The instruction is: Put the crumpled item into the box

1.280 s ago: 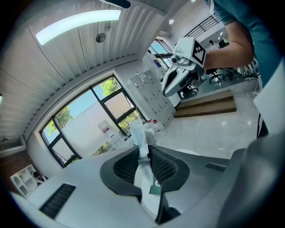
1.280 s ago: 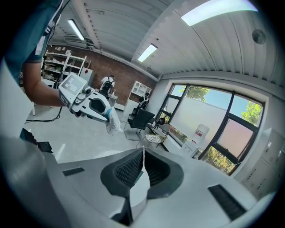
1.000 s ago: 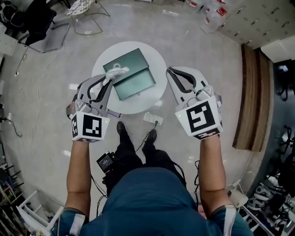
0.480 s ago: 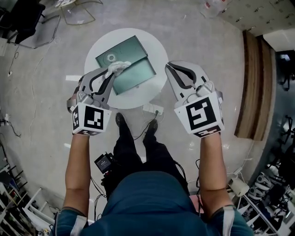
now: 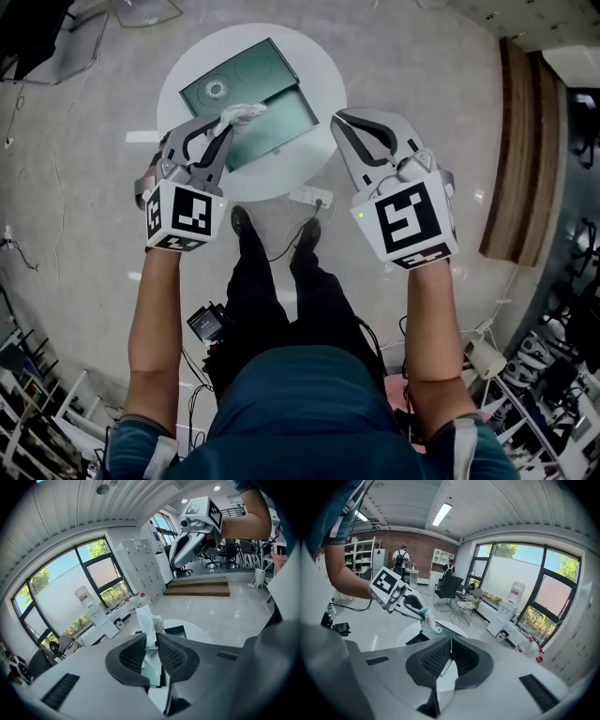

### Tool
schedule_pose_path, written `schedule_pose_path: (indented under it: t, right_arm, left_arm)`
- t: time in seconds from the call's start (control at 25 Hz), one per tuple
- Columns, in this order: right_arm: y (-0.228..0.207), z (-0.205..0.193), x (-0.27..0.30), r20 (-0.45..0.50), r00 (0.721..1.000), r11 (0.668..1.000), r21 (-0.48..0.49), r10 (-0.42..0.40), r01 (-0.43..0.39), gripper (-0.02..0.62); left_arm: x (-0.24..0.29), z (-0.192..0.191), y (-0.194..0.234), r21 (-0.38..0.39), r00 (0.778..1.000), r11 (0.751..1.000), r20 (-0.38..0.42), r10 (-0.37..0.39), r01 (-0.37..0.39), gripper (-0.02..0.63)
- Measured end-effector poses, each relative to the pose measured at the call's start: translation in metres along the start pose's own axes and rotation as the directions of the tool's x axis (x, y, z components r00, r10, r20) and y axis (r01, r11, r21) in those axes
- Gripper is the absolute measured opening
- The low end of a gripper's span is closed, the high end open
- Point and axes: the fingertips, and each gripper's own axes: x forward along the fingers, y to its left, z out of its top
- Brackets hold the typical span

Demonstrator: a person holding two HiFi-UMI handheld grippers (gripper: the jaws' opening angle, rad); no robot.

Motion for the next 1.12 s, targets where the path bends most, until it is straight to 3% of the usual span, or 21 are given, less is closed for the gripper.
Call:
schedule_pose_path:
  t: [0.64, 1.12]
  right_arm:
    - [0.022, -0.044, 0.053, -0.049, 0.998, 0.998, 0.040, 0.042, -0.041, 0.040]
    - [0.030, -0.061, 0.071, -0.057, 0.997, 0.997, 0.061, 0.058, -0.055, 0.040]
  left_arm:
    - [0.061, -0.073, -0.032, -0.030, 0.990, 0.994, -0.088, -0.106, 0.104, 0.078]
    - [0.082, -0.104, -0.056, -0.023, 0.967, 0.982, -0.169, -0.189, 0.188, 0.081]
